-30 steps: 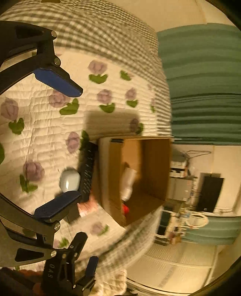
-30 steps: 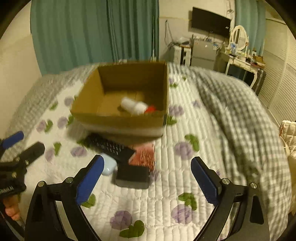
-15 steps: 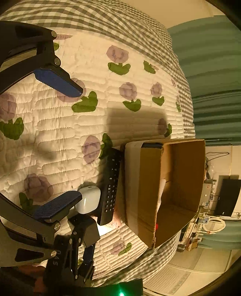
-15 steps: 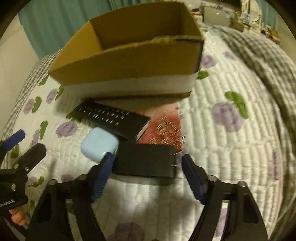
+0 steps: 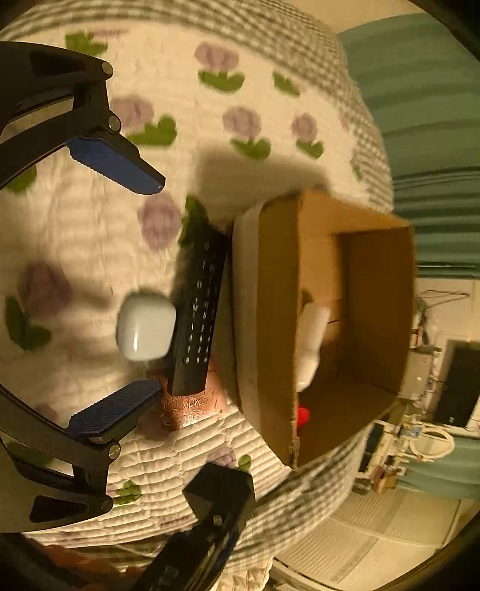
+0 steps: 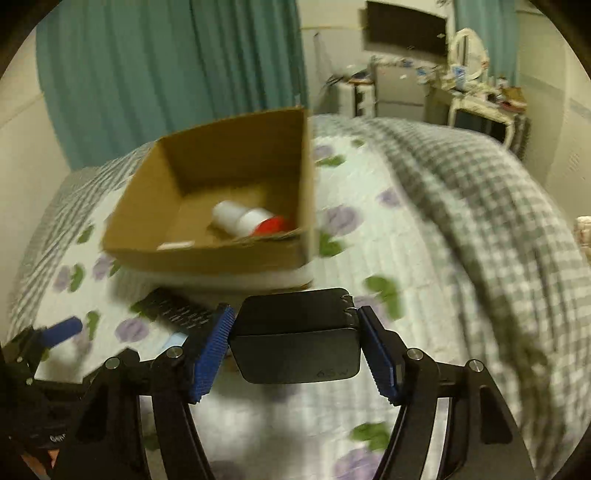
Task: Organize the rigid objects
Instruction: 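Grasp the black power bank with the right tool while the left tool grasps the blue earbuds case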
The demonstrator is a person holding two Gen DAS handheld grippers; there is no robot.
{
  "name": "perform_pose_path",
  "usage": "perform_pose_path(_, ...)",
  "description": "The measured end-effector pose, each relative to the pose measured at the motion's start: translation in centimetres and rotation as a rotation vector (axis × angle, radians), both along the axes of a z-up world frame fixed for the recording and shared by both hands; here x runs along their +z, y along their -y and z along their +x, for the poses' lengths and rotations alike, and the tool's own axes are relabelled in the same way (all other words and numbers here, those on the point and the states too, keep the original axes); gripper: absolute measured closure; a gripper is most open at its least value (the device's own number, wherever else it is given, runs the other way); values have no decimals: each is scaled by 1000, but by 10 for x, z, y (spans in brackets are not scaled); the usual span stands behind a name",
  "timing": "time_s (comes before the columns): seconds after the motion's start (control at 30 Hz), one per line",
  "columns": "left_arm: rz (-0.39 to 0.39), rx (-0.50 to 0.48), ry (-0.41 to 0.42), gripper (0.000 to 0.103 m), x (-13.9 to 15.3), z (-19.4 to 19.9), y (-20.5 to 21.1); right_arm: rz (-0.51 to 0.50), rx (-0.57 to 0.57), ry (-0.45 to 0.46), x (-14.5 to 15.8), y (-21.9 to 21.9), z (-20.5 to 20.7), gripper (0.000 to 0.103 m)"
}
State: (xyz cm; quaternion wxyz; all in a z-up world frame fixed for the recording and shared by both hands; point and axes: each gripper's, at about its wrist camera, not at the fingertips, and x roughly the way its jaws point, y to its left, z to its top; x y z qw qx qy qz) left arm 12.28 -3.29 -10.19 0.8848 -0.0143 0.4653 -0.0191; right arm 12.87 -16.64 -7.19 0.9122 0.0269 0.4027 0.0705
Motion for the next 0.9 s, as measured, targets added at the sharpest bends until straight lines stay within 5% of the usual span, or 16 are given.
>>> perform_pose_path(0.2, 14, -33, -116, 14, -32, 20, 23, 25, -73, -44, -19, 22, 13, 35)
perform_pose_path(0.33, 57, 8, -194, 32, -52, 36, 26, 43, -93, -72, -30, 30, 17, 35)
perform_pose_path(0.4, 98, -2, -201, 38, -55, 37, 31, 49, -86, -79, -34, 32, 15, 35)
perform_pose_path(0.43, 100, -27, -192, 50, -53, 35, 35, 43, -83, -80, -34, 30, 14, 35)
perform_pose_path(0.53, 105, -54, -186, 52, -48, 31, 39, 22, -81, -67, -31, 28, 11, 35)
perform_pose_path(0.9, 59, -40, -29, 52, 42, -17, 16, 10, -42, 3, 12, 20, -17, 35)
